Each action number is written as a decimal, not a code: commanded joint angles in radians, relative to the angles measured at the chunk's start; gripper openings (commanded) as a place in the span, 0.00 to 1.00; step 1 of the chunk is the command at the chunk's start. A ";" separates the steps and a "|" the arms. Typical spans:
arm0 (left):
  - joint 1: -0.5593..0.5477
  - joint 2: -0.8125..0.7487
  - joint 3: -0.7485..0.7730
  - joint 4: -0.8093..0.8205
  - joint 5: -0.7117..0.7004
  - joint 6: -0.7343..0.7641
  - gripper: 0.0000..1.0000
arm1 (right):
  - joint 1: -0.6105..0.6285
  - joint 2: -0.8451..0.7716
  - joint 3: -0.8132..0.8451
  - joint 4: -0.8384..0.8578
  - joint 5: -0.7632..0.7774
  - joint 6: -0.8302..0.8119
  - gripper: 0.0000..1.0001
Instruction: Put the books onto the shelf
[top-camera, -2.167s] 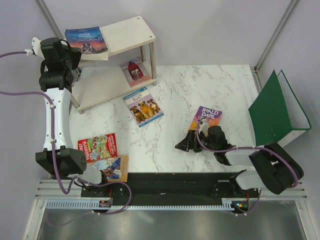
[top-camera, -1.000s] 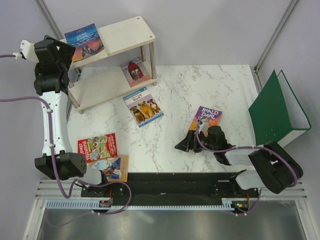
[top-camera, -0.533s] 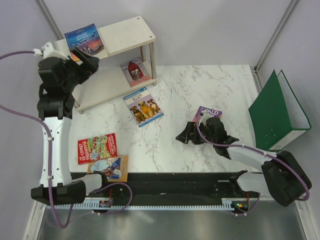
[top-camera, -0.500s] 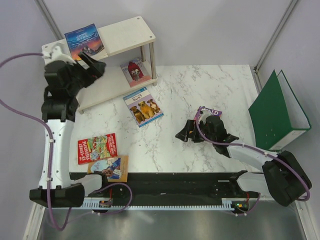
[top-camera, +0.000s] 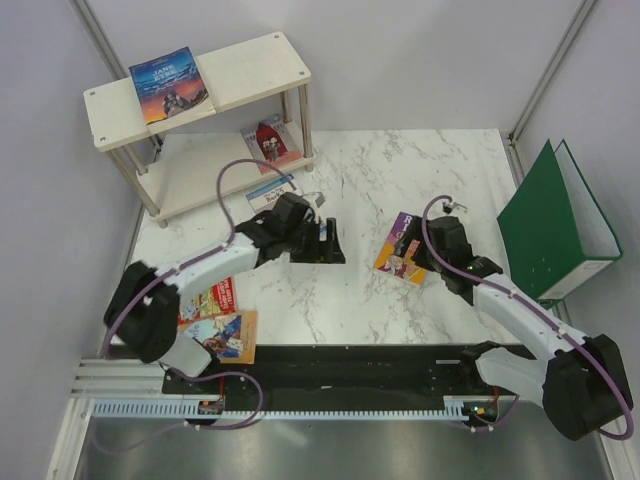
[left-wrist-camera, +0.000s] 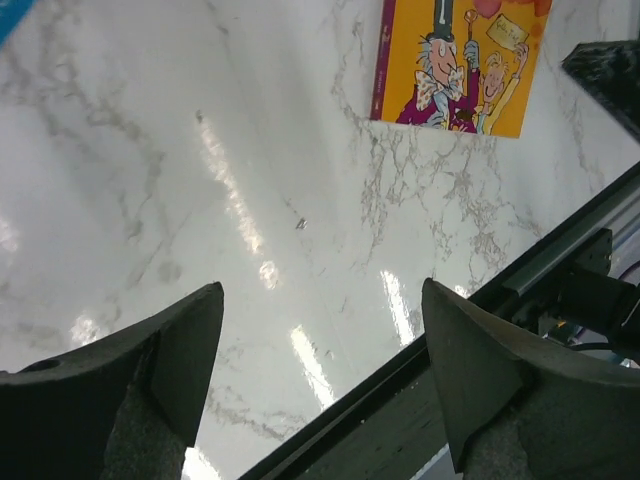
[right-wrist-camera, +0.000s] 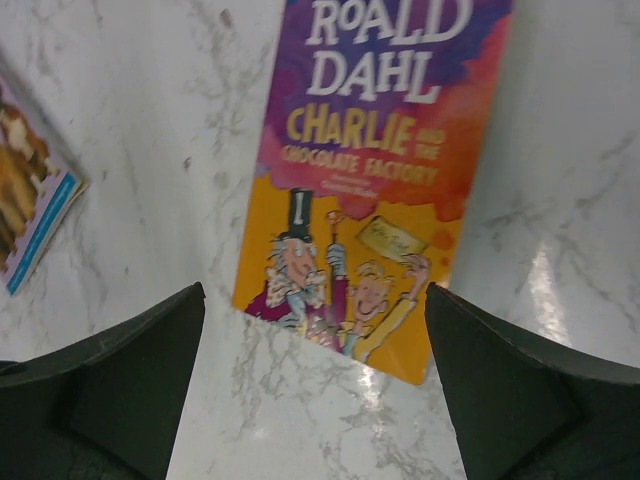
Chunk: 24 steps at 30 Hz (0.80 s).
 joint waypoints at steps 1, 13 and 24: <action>-0.088 0.211 0.168 0.163 0.070 -0.036 0.85 | -0.069 -0.068 -0.045 -0.108 0.166 0.031 0.98; -0.151 0.566 0.369 0.237 0.115 -0.108 0.83 | -0.298 0.211 -0.205 0.297 -0.285 0.070 0.98; -0.156 0.587 0.364 0.252 0.139 -0.117 0.82 | -0.312 0.152 -0.248 0.521 -0.423 0.063 0.83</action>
